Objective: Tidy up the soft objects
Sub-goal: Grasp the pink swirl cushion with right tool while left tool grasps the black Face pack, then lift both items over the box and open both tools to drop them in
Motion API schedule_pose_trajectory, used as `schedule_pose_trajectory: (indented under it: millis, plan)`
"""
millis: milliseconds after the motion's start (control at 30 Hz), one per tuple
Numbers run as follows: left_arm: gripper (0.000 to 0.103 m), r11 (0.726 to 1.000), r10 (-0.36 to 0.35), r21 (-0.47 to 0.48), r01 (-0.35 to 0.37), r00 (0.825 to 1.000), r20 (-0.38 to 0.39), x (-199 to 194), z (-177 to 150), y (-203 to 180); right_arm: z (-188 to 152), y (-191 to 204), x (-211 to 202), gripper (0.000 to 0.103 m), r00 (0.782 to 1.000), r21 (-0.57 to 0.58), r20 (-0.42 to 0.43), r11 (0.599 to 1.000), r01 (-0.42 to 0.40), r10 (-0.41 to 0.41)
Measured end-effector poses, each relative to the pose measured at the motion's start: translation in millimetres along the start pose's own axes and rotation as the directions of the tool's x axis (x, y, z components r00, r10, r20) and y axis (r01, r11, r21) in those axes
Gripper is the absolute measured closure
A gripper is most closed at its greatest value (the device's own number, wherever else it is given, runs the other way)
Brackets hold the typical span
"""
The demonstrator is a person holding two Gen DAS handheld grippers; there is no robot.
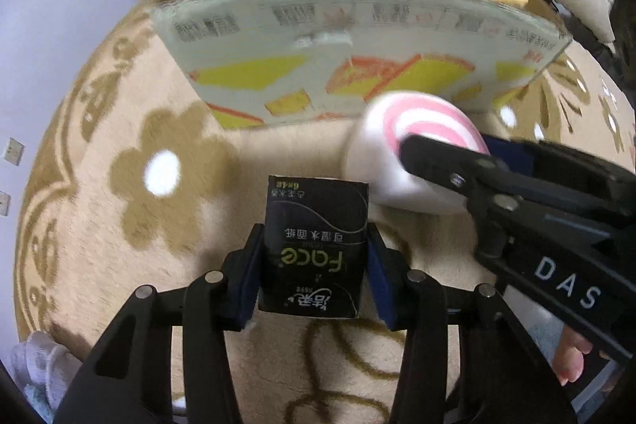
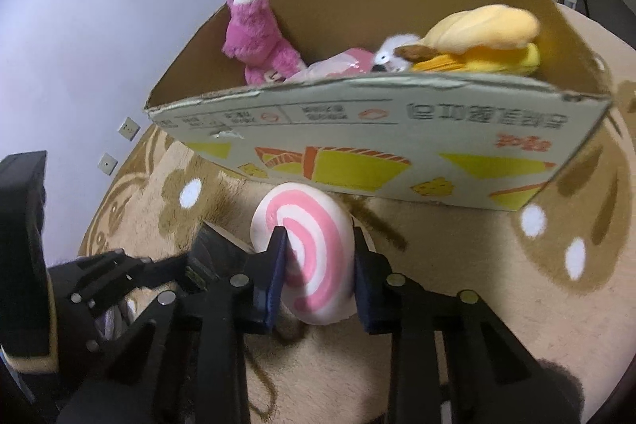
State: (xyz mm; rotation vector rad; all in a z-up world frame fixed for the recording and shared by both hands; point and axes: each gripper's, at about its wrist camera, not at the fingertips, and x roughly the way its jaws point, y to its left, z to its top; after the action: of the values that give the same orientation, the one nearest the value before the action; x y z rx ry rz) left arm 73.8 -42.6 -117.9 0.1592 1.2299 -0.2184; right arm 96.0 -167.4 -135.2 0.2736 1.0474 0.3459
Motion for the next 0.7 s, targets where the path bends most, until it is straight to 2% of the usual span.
schedule_pose_trajectory:
  millis: [200,400,467,500,600,700]
  plan:
    - [0.057,0.999,0.048,-0.022,-0.046,0.993,0.110,-31.6,0.2,5.2,1.1,-3.0,-18.5,0.075,0.999,0.014,0.051,1.000,0.010,-0.010]
    - [0.057,0.996,0.090,-0.035,-0.084,0.973,0.211,-59.8,-0.9,11.0,1.5,-5.5,-44.5,0.075,0.993,0.021,0.118,1.000,0.018,-0.020]
    - [0.057,0.994,0.103,-0.050,-0.093,0.964,0.245,-68.4,-1.3,16.3,2.0,-6.6,-49.3,0.075,0.991,0.032,0.134,0.999,0.018,-0.022]
    - [0.057,0.995,0.098,-0.059,-0.086,0.960,0.262,-68.6,0.6,7.4,2.5,-7.4,-52.4,0.075,0.989,0.038,0.147,0.999,0.015,-0.020]
    - [0.057,0.996,0.062,-0.082,-0.038,0.946,0.317,-73.5,12.5,10.1,5.2,-7.2,-60.9,0.075,0.983,0.048,0.182,0.999,-0.002,-0.007]
    - [0.057,0.994,0.087,-0.091,-0.056,0.922,0.379,-81.2,15.5,15.8,6.4,-4.0,-73.4,0.075,0.974,0.038,0.225,0.999,-0.023,0.014]
